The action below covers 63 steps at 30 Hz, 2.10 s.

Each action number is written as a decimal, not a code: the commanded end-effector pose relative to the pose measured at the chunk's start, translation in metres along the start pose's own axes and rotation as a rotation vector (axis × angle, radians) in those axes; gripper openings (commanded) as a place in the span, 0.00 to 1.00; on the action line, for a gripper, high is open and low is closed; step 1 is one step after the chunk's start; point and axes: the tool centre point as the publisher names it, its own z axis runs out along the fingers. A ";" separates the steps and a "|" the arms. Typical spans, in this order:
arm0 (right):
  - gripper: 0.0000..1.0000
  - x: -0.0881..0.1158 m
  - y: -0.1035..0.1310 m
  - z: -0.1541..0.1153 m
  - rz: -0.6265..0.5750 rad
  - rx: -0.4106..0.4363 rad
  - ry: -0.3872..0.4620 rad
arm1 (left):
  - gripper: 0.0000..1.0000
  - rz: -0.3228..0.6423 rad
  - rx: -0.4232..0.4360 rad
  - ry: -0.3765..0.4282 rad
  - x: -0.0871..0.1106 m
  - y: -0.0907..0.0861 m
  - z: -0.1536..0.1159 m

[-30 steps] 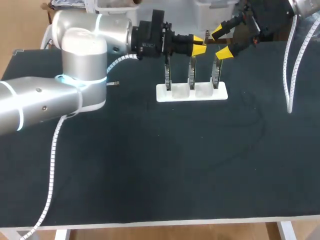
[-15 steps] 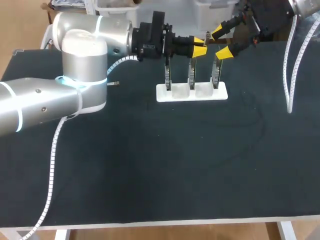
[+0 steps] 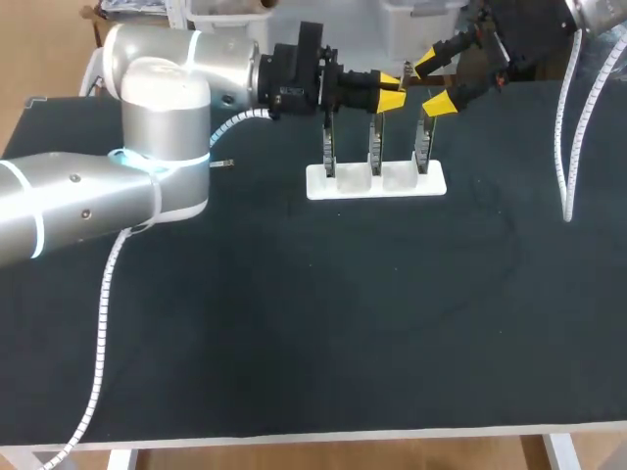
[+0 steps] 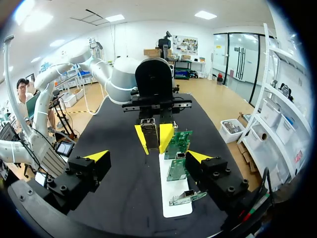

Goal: Pick up the optical module with the left hand, and insert it into the network port with the right hand.

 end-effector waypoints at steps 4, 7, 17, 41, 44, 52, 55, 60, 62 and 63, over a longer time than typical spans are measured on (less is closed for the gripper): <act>1.00 0.000 -0.001 0.000 0.000 -0.001 0.000 | 0.00 0.002 -0.002 0.000 0.000 0.000 0.000; 1.00 0.000 -0.001 0.000 0.000 -0.001 0.000 | 0.00 0.002 -0.002 0.000 0.000 0.000 0.000; 1.00 0.000 -0.001 0.000 0.000 -0.001 0.000 | 0.00 -0.009 -0.017 0.057 -0.007 0.009 -0.021; 1.00 0.000 -0.001 0.000 0.000 -0.001 0.000 | 0.00 -0.005 0.013 0.050 -0.010 0.019 -0.014; 1.00 0.000 -0.001 0.000 0.000 -0.001 0.000 | 0.00 -0.005 0.013 0.050 -0.010 0.019 -0.014; 1.00 -0.020 0.002 -0.012 -0.081 0.028 -0.053 | 0.00 -0.005 0.013 0.050 -0.010 0.019 -0.014; 1.00 -0.029 0.005 -0.012 -0.110 0.022 -0.070 | 0.00 -0.005 0.013 0.050 -0.010 0.019 -0.014; 1.00 -0.039 0.005 -0.004 -0.150 0.002 -0.087 | 0.00 -0.005 0.013 0.050 -0.010 0.019 -0.014; 1.00 -0.043 0.004 -0.001 -0.163 0.000 -0.090 | 0.00 -0.005 0.013 0.050 -0.010 0.019 -0.014; 1.00 -0.044 0.004 -0.001 -0.170 0.000 -0.098 | 0.00 -0.005 0.013 0.050 -0.010 0.019 -0.014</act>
